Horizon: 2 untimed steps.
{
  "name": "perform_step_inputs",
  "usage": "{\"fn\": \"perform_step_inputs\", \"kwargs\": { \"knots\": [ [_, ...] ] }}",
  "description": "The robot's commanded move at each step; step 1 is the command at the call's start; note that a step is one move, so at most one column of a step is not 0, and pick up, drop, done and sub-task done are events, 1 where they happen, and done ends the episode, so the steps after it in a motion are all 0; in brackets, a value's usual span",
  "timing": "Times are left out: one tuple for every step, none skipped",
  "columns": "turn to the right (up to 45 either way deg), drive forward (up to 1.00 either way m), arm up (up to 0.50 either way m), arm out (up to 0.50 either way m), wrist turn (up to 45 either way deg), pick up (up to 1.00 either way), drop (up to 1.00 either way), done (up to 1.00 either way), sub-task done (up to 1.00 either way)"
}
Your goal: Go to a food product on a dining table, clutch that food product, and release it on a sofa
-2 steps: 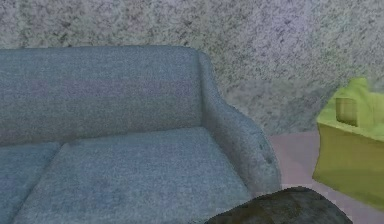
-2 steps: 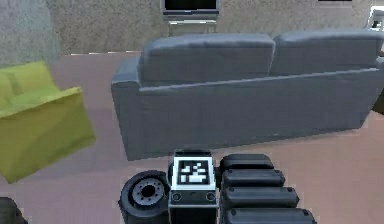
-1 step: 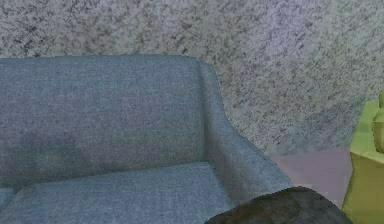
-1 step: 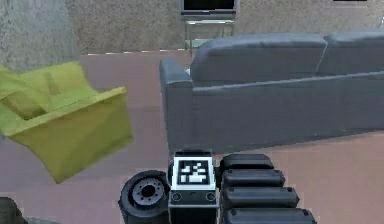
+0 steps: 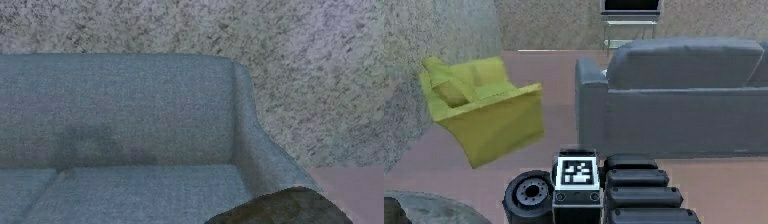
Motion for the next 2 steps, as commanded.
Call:
{"fn": "perform_step_inputs", "kwargs": {
  "knots": [
    [9.0,0.00,0.00,0.00,0.0,0.00,0.00,0.00,0.00],
    [-15.0,0.00,0.00,0.00,0.0,0.00,0.00,0.00,0.00]
  ]
}}
